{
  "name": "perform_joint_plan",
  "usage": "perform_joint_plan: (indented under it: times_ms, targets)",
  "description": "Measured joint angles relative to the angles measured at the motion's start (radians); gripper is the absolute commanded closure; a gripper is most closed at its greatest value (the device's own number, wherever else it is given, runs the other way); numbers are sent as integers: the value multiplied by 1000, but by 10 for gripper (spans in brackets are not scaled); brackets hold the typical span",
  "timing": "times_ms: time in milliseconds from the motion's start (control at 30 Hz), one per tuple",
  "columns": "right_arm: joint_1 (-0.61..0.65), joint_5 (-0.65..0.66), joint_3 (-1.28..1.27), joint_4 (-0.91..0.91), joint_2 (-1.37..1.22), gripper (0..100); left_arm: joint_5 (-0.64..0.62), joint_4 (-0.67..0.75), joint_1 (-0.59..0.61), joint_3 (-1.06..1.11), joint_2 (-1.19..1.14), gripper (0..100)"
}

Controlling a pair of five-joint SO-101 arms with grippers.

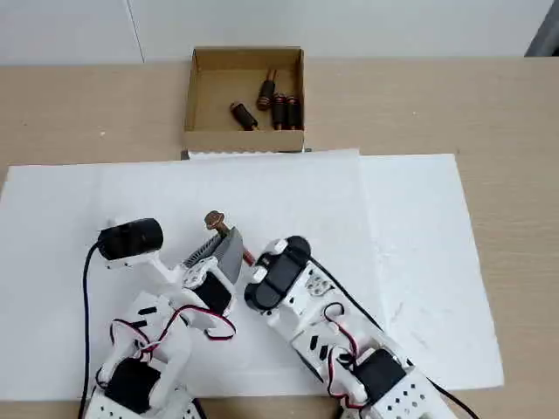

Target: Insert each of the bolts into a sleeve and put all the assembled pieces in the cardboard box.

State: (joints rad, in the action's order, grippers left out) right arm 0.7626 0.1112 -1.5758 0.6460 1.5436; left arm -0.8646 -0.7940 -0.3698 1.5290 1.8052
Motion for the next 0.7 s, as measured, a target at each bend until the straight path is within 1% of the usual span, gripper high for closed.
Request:
perform_joint_plan:
  times_ms: [200, 433, 700]
  targets:
    - [17, 0, -2, -43, -2, 995, -3, 3, -2, 43, 0, 994]
    - [17, 0, -2, -43, -2, 995, -5, 6, -3, 48, 0, 994]
    - [14, 2, -2, -44, -2, 995, 0, 8, -127, 124, 0, 994]
